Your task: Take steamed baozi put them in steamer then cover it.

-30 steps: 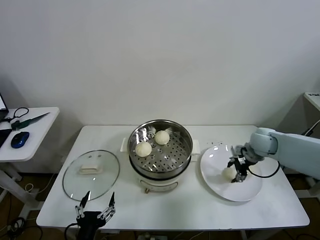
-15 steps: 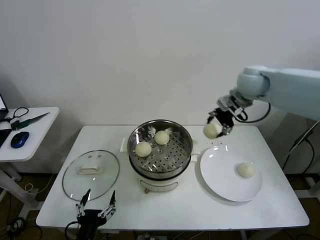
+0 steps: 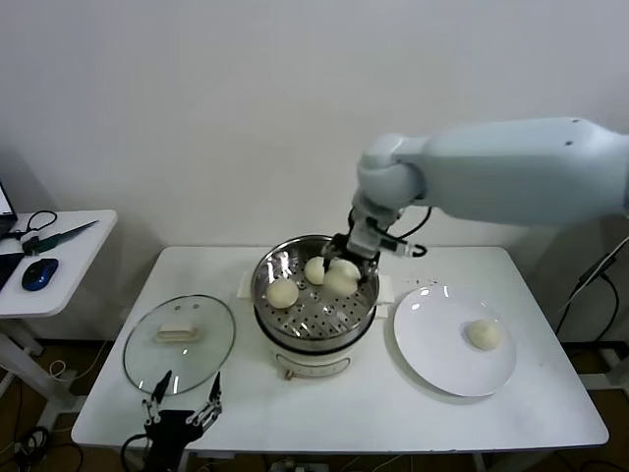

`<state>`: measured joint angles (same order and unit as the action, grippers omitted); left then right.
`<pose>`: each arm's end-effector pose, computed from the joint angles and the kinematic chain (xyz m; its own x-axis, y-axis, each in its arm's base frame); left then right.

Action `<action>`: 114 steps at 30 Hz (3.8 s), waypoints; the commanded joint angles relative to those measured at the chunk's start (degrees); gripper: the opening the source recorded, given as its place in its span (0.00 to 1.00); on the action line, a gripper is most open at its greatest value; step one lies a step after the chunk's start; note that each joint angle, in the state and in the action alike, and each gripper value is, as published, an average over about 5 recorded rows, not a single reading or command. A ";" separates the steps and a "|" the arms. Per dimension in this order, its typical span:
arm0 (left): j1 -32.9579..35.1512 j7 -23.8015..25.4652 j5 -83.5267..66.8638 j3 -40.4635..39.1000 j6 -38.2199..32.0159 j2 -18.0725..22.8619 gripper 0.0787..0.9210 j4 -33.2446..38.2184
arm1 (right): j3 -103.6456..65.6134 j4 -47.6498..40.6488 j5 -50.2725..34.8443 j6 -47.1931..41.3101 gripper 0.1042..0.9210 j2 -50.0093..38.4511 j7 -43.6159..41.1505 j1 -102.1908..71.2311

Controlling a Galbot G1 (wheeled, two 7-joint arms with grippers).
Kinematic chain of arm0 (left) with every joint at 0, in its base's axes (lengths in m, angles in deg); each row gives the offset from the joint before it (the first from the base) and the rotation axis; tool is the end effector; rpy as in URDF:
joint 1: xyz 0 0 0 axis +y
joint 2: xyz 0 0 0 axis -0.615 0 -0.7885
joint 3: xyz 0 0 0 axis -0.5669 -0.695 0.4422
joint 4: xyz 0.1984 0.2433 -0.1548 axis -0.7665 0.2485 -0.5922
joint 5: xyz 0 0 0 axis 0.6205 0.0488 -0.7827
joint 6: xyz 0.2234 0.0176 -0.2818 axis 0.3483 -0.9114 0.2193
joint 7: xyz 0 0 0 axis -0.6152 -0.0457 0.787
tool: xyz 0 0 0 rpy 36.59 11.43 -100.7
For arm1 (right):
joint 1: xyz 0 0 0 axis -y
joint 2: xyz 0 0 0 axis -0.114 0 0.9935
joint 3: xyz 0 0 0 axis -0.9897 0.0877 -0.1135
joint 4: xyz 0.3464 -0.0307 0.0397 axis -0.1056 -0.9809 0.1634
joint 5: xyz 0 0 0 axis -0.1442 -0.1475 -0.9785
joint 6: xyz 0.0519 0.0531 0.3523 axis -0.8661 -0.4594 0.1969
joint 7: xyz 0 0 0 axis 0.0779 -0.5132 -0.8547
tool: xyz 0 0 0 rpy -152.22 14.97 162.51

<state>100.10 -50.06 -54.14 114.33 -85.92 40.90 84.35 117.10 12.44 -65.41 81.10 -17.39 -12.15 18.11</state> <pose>0.0939 0.0276 -0.2997 -0.9691 -0.0197 0.2458 -0.0097 0.9991 0.0418 0.4920 0.1281 -0.0133 -0.1608 -0.1743 0.9715 -0.2366 -0.9488 -0.2093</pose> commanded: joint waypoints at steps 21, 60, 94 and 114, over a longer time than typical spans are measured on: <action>0.41 -0.10 -0.32 0.48 -0.03 -0.01 0.88 0.15 | -3.03 -7.43 11.25 4.54 0.80 7.25 4.30 -14.25; 0.21 0.23 -0.23 0.35 -0.23 0.09 0.88 0.13 | -16.18 -25.08 -5.58 -21.17 0.88 -38.42 -4.05 -34.84; 1.07 0.27 0.48 0.70 0.01 1.37 0.88 -0.22 | -14.51 -28.36 -7.38 -22.20 0.70 -28.83 -6.26 -32.74; 0.75 0.24 0.73 -0.60 -0.25 0.74 0.88 0.15 | 5.19 -5.21 -40.96 -30.65 0.70 -8.29 -6.34 10.47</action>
<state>100.64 -49.81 -53.45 113.58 -86.16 41.51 84.49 118.57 -2.85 -90.55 55.38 -36.82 -20.01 14.37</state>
